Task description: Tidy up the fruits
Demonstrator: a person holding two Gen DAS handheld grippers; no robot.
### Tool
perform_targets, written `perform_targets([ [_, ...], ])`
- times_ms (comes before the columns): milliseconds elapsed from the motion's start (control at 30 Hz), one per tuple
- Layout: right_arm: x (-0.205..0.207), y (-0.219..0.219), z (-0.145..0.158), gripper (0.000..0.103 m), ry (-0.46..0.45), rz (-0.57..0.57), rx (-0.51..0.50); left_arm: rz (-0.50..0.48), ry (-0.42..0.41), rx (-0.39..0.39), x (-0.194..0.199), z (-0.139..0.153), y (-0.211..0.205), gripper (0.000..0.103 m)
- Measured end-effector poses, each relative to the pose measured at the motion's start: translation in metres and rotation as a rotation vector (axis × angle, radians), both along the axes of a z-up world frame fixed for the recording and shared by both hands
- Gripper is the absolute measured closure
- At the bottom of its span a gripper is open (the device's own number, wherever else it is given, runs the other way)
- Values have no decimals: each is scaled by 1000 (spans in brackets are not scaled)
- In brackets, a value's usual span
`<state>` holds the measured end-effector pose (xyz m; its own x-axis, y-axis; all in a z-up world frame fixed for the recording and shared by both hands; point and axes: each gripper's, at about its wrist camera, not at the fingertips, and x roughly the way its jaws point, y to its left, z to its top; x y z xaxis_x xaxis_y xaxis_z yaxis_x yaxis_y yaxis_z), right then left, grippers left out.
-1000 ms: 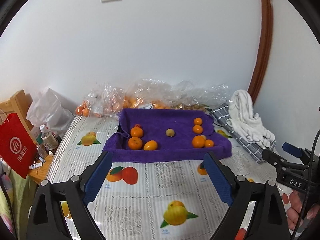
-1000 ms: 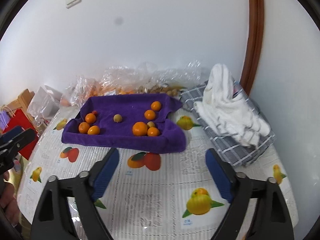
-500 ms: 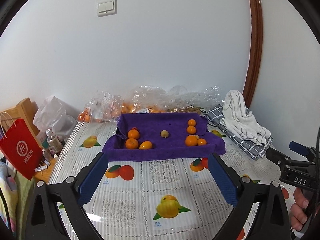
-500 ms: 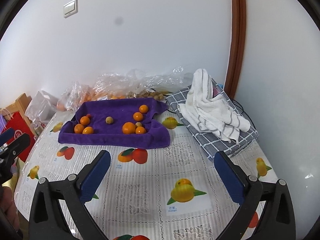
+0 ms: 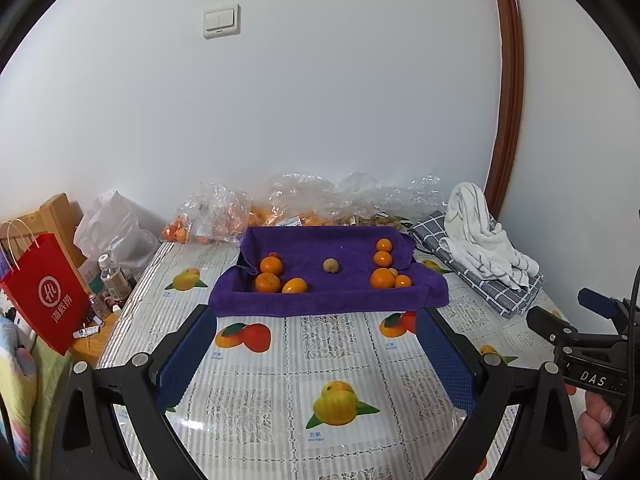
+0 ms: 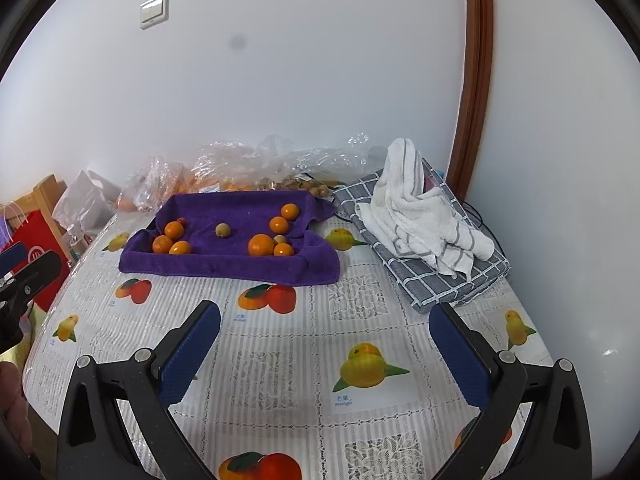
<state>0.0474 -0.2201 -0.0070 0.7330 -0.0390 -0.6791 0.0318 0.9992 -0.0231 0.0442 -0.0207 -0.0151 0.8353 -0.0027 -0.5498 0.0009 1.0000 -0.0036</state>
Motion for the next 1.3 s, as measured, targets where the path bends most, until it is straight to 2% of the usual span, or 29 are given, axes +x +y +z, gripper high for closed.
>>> perform_targets([
  [1300,-6,11,4,0,-17,10,-1,2,16,-10,-2,-5,5,2],
])
